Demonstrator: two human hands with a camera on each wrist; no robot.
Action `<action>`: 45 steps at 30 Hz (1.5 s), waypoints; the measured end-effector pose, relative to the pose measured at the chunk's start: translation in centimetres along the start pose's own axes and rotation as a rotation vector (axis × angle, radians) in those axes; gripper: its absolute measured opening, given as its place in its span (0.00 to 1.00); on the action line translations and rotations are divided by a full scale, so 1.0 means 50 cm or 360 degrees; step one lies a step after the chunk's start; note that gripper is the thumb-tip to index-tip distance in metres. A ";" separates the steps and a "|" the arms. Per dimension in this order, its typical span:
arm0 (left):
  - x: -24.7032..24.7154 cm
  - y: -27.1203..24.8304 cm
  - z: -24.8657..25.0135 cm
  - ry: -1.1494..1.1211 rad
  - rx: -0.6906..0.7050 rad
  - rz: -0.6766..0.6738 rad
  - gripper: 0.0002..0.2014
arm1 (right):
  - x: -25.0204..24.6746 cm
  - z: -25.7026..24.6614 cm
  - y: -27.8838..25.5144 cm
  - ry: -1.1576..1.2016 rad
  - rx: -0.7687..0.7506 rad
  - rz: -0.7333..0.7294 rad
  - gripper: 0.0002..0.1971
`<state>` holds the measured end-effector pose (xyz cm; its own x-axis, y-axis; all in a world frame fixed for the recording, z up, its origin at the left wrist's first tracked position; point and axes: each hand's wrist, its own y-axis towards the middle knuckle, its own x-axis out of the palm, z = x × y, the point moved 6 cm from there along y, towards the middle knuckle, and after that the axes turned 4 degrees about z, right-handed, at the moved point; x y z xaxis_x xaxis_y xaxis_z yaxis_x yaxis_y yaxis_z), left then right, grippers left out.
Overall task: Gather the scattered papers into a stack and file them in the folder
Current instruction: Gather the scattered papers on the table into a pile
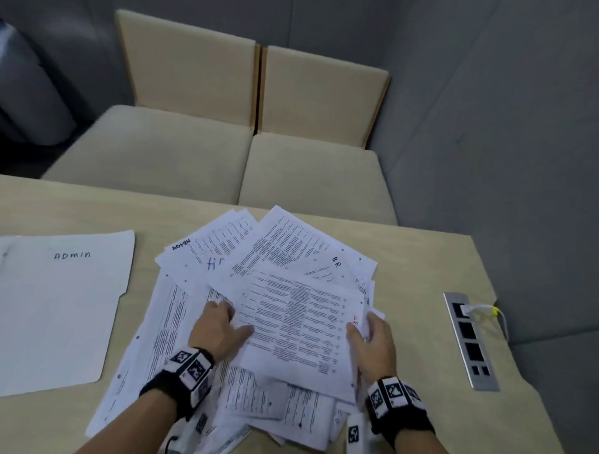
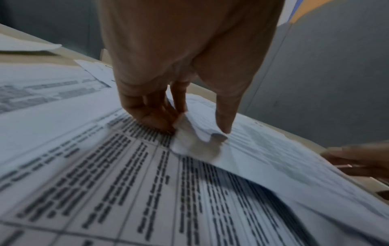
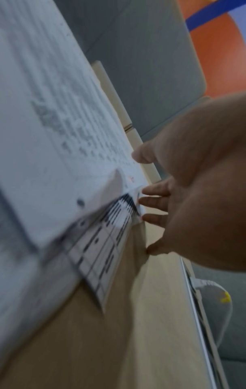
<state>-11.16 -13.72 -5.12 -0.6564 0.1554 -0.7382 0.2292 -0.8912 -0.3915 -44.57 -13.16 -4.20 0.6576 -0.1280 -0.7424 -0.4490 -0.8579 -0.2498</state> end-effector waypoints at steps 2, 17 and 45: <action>-0.031 0.017 -0.019 -0.0083 -0.0061 0.0151 0.20 | -0.029 0.003 0.022 0.0181 0.0238 0.0258 0.34; 0.002 0.073 0.023 -0.0651 -0.0317 -0.0398 0.08 | 0.026 -0.064 0.035 0.0553 0.0028 -0.0388 0.18; -0.059 -0.017 -0.025 -0.1131 -0.0274 -0.0430 0.19 | -0.037 0.004 0.012 -0.0101 0.0293 0.0051 0.29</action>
<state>-8.51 -12.88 -3.31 -0.9951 -0.0045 -0.0985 0.0659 -0.7734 -0.6304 -46.18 -13.34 -3.10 0.6044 -0.1174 -0.7880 -0.5762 -0.7475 -0.3306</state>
